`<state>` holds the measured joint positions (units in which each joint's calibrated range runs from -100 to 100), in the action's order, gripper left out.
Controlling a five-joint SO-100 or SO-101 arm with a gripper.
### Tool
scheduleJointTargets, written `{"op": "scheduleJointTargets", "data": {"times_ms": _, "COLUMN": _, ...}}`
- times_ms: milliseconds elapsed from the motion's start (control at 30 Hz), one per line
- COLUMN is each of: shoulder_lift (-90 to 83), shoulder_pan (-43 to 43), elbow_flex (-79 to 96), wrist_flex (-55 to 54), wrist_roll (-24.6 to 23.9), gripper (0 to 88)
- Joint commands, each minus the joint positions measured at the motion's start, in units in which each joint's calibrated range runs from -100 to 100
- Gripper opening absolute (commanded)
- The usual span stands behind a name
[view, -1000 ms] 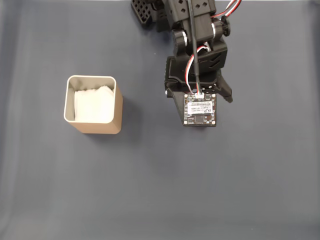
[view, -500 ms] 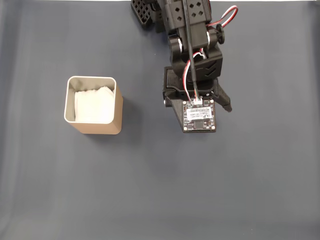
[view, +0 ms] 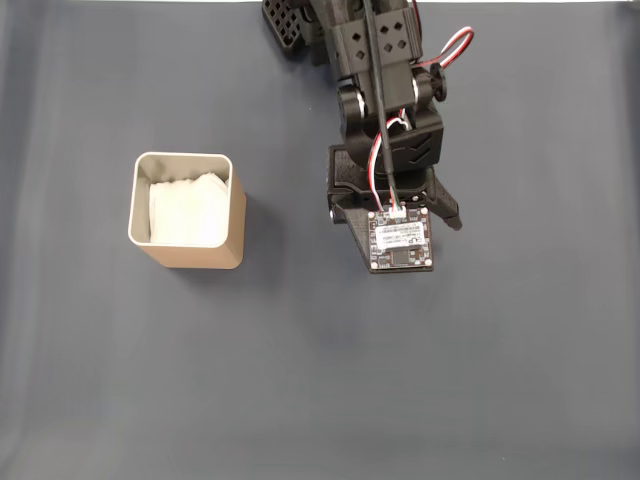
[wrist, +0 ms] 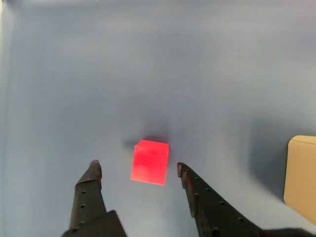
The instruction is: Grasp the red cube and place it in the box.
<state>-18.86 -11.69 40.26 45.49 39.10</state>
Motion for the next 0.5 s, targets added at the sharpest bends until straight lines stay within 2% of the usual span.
{"op": "scheduleJointTargets", "data": {"times_ms": 0, "shoulder_lift": 0.1, "shoulder_pan": 0.5, "elbow_flex": -0.6, "wrist_flex": -1.1, "wrist_roll": 0.0, "gripper": 38.6}}
{"op": "scheduleJointTargets", "data": {"times_ms": 467, "shoulder_lift": 2.4, "shoulder_pan": 0.2, "elbow_flex": -0.1, "wrist_flex": -2.1, "wrist_roll": -1.1, "gripper": 38.6}}
